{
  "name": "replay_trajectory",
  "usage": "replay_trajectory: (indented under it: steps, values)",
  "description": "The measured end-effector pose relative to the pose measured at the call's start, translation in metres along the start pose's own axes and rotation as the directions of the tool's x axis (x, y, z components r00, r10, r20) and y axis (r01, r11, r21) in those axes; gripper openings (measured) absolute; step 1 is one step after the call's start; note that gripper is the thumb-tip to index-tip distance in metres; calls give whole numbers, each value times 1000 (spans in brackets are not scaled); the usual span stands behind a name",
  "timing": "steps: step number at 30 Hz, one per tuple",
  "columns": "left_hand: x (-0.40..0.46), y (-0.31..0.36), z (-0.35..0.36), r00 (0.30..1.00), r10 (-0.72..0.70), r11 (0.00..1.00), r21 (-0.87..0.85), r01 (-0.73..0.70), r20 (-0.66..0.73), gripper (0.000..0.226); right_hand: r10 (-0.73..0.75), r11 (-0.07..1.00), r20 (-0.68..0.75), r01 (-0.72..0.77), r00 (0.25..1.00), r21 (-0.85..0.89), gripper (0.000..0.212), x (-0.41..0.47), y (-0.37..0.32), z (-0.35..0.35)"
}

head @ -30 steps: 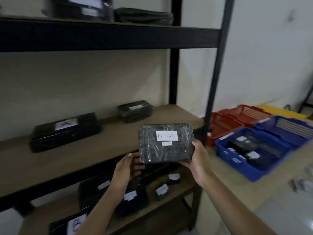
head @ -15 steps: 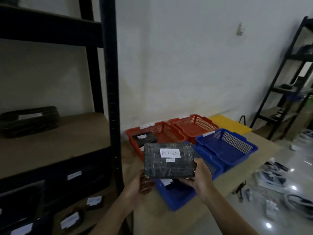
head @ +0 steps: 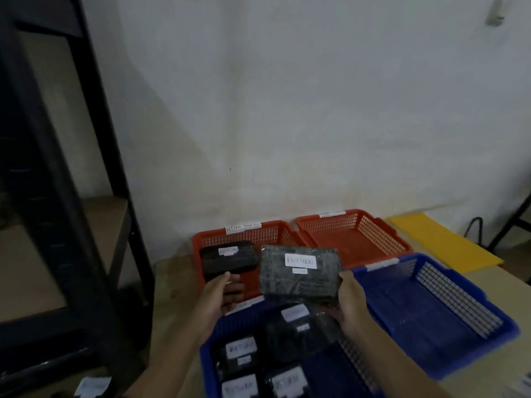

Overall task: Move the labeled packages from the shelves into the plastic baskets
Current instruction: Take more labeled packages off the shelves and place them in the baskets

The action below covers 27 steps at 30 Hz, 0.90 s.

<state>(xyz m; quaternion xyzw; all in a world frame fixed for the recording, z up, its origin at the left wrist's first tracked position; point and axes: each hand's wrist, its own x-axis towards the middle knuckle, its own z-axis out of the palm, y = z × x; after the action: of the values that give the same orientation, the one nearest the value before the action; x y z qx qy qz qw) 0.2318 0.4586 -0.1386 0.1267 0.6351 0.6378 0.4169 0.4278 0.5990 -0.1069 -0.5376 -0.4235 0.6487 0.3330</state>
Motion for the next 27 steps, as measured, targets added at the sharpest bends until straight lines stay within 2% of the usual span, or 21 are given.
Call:
replay_trajectory:
  steps: [4, 7, 10, 13, 16, 17, 19, 22, 25, 27]
  values:
    - [41, 2, 30, 993, -19, 1000, 17, 21, -117, 29, 37, 995, 40, -33, 999, -90, 32, 58, -18, 10]
    - [66, 0, 39, 983, 17, 997, 75, -4, -180, 27, 40, 987, 95, -25, 995, -158, 32, 92, -23, 25]
    - [88, 2, 40, 962, 39, 992, 123, -5, -272, 24, 42, 949, 164, 11, 986, -314, 39, 140, -10, 41]
    - [100, -3, 39, 937, 69, 990, 143, -21, -341, 21, 82, 862, 210, 36, 974, -505, 48, 178, -5, 59]
    - [108, -10, 38, 925, 111, 975, 218, -31, -364, 21, 219, 811, 223, -50, 950, -583, 24, 173, -24, 77]
    - [112, -13, 38, 918, 124, 970, 241, -32, -377, 20, 234, 788, 203, -63, 951, -613, 24, 178, -23, 84]
    - [117, -18, 39, 903, 151, 960, 278, -36, -403, 20, 223, 749, 211, -29, 952, -661, 33, 189, -14, 95]
    - [119, -27, 40, 882, 201, 938, 343, -48, -426, 21, 237, 766, 233, -34, 943, -642, 54, 220, 24, 99]
    - [116, -35, 43, 885, 268, 868, 494, -50, -380, 19, 194, 780, 223, -13, 955, -625, 49, 215, 31, 96]
    - [115, -40, 45, 885, 317, 805, 591, -59, -343, 20, 176, 738, 224, 22, 958, -674, 46, 204, 21, 98]
